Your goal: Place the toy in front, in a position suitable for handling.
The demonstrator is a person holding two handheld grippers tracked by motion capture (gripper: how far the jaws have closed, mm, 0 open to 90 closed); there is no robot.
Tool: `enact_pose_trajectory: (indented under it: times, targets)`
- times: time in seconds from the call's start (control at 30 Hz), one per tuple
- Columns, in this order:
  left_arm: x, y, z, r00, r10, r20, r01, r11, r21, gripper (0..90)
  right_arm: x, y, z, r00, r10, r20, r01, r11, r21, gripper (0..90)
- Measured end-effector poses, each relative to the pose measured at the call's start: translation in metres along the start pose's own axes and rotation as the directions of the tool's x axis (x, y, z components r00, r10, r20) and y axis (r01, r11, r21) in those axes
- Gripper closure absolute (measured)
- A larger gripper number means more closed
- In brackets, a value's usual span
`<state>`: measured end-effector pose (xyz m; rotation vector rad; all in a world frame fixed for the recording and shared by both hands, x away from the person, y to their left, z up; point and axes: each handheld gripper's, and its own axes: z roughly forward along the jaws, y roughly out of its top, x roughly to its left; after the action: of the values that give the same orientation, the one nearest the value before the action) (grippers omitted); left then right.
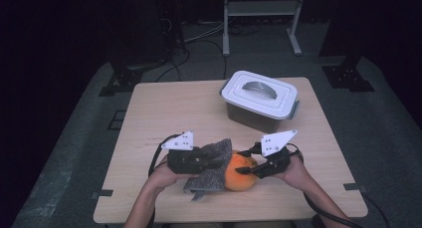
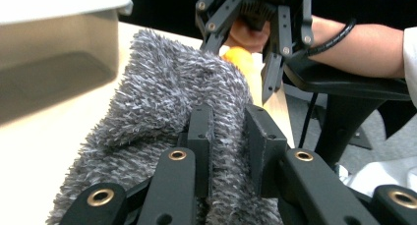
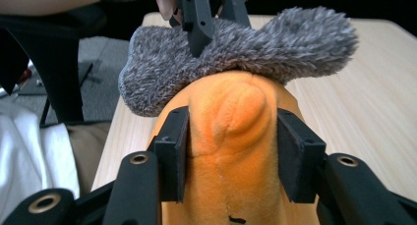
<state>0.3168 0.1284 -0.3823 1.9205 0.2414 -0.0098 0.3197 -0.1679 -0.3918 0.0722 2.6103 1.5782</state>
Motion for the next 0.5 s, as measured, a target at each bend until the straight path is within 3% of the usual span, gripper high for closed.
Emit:
enact_pose_trajectory:
  times: [0.07,0.17,0.27,0.5]
  targets:
    - [-0.001,0.002,0.0,0.9999,0.011,-0.004,-0.011,0.9999,0.008,74.6,-0.004,-0.002,0.002,0.9996,0.016,-0.022,-0.016,1.0,-0.024,50.8]
    - [0.0,-0.005,0.008,1.0,0.003,0.005,-0.003,0.9987,0.051,74.5,-0.007,-0.011,0.01,0.999,0.029,-0.034,-0.029,1.0,0.011,49.6]
    - [0.005,-0.012,0.008,0.9999,-0.014,0.003,0.013,0.9985,0.054,74.5,-0.009,-0.013,0.008,0.999,0.038,-0.025,-0.037,0.999,0.029,49.0]
    - [0.011,-0.023,0.003,0.9991,-0.031,-0.029,0.033,0.996,0.083,74.3,-0.02,-0.024,-0.006,0.9904,0.138,-0.011,-0.138,0.99,0.006,47.8]
